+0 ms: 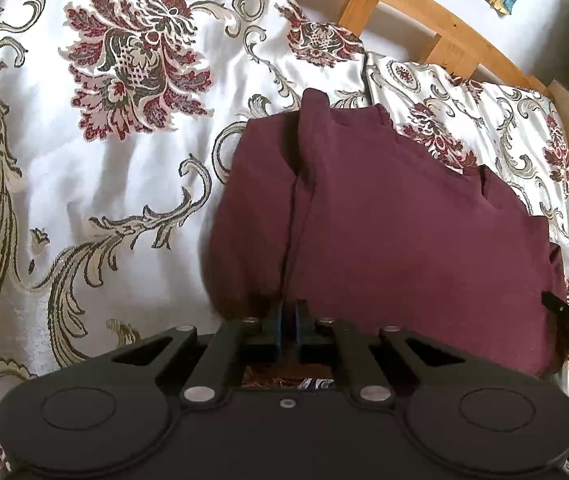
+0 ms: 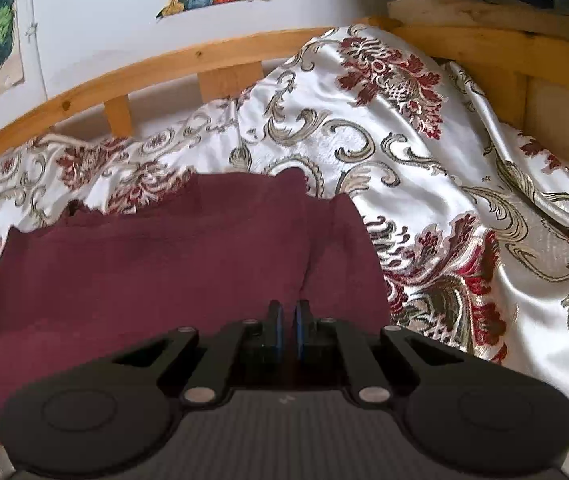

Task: Fold small clothes
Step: 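Lower the folded hem onto the shirt and open both grippers, then move the left gripper to the shirt's side edge and grasp it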

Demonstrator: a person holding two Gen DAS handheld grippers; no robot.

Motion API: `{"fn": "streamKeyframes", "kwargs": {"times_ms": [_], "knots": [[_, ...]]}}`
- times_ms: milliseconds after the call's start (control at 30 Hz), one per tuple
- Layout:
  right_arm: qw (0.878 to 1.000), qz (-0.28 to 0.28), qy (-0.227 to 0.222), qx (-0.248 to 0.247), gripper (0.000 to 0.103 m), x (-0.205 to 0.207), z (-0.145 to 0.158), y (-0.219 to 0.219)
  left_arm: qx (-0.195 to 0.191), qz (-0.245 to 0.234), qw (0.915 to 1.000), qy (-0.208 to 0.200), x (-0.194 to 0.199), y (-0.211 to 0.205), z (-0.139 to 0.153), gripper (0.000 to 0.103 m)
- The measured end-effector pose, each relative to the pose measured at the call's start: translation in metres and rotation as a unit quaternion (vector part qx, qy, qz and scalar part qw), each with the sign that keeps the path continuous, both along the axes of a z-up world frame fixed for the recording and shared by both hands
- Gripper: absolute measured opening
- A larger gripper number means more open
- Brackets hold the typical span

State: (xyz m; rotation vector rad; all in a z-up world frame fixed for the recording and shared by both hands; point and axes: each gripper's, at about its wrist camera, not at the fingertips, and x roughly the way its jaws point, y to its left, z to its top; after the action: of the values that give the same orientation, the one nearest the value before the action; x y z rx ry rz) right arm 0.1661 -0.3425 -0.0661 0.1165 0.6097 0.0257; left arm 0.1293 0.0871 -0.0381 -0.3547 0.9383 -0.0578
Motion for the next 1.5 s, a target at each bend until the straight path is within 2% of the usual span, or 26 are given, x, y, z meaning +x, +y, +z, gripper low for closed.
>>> {"fn": "streamKeyframes", "kwargs": {"times_ms": [133, 300, 400, 533, 600, 667, 700, 767, 833, 967, 1000, 1133, 1367, 1500], "knots": [[1.0, -0.005, -0.001, 0.012, 0.01, 0.0, 0.0, -0.003, 0.001, 0.001, 1.0, 0.004, 0.002, -0.001, -0.002, 0.008], [1.0, -0.007, -0.008, 0.016, 0.011, -0.001, 0.0, -0.005, -0.01, 0.009, 0.9999, 0.008, 0.001, 0.003, -0.002, 0.014], [1.0, -0.006, -0.012, 0.012, 0.016, -0.003, 0.002, -0.003, -0.01, 0.012, 0.9999, 0.006, 0.0, 0.003, -0.001, 0.022], [1.0, -0.007, -0.022, 0.004, 0.027, -0.006, 0.007, 0.0, -0.013, 0.009, 0.9999, 0.004, -0.001, 0.002, 0.001, 0.036], [1.0, -0.008, -0.025, 0.005, 0.036, -0.009, 0.009, 0.0, -0.015, 0.008, 0.9999, 0.001, -0.002, 0.001, 0.002, 0.044], [0.999, -0.01, -0.03, 0.008, 0.051, -0.013, 0.012, 0.0, -0.014, 0.006, 0.9999, -0.004, -0.003, -0.001, 0.004, 0.054], [0.999, -0.011, -0.032, 0.009, 0.054, -0.015, 0.013, 0.001, -0.011, 0.006, 0.9999, -0.006, -0.003, -0.001, 0.005, 0.058], [0.999, -0.008, -0.036, 0.01, 0.067, -0.02, 0.015, 0.001, 0.0, 0.007, 0.9999, -0.012, -0.005, -0.003, 0.009, 0.072], [0.999, -0.007, -0.042, 0.006, 0.079, -0.025, 0.018, 0.004, 0.008, 0.008, 0.9997, -0.02, -0.007, -0.003, 0.012, 0.077], [0.998, 0.003, -0.057, -0.007, 0.101, -0.036, 0.025, 0.015, 0.007, 0.018, 0.9989, -0.042, -0.008, 0.001, 0.018, 0.098], [0.998, 0.003, -0.063, -0.009, 0.103, -0.039, 0.027, 0.019, 0.007, 0.018, 0.9986, -0.049, -0.008, 0.002, 0.019, 0.099], [0.997, 0.015, -0.074, -0.016, 0.103, -0.049, 0.029, 0.039, 0.008, 0.013, 0.9983, -0.056, -0.001, 0.008, 0.018, 0.1], [0.993, 0.064, -0.079, -0.054, 0.103, -0.056, 0.016, 0.089, 0.0, 0.015, 0.9992, -0.036, 0.022, 0.021, 0.0, 0.101], [0.989, 0.094, -0.071, -0.092, 0.103, -0.056, 0.004, 0.117, -0.038, 0.023, 0.9988, -0.022, 0.03, 0.026, -0.009, 0.102]]}}
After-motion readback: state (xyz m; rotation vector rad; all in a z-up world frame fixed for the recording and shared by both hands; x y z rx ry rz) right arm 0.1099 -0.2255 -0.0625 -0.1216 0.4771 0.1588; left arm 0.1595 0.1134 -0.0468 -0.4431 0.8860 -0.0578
